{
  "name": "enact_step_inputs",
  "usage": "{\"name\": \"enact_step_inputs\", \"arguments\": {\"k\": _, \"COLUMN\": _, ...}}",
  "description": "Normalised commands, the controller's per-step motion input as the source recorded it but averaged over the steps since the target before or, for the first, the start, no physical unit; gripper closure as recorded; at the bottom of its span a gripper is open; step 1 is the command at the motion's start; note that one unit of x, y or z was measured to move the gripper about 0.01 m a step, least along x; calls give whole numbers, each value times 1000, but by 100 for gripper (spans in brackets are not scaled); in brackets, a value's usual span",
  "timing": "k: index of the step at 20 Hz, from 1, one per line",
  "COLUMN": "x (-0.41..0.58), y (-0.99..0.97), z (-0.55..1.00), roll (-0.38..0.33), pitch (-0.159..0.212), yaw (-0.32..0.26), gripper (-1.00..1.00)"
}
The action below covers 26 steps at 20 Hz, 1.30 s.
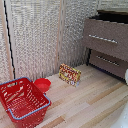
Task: Compassionately, move the pinch receptors towards pink recepticle. Embrace the recepticle delicately and rise accordingly. Progress forward guided by applied tension and move towards the highest section of the storage unit. Place the recepticle delicately and shut the storage unit.
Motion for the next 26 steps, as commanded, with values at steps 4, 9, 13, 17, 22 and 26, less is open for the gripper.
{"name": "enact_step_inputs", "arguments": {"k": 4, "x": 0, "y": -993, "z": 475, "roll": -10, "pitch": 138, "yaw": -43, "gripper": 100}}
{"name": "enact_step_inputs", "arguments": {"k": 9, "x": 0, "y": -978, "z": 261, "roll": -49, "pitch": 58, "yaw": -33, "gripper": 100}}
{"name": "enact_step_inputs", "arguments": {"k": 13, "x": 62, "y": -699, "z": -7, "roll": -91, "pitch": 2, "yaw": -4, "gripper": 100}}
{"name": "enact_step_inputs", "arguments": {"k": 17, "x": 1, "y": -419, "z": -296, "roll": -37, "pitch": 0, "yaw": 3, "gripper": 100}}
{"name": "enact_step_inputs", "arguments": {"k": 22, "x": -133, "y": -101, "z": -424, "roll": -13, "pitch": 0, "yaw": 0, "gripper": 100}}
{"name": "enact_step_inputs", "arguments": {"k": 26, "x": -20, "y": -394, "z": -234, "roll": -106, "pitch": 1, "yaw": 7, "gripper": 100}}
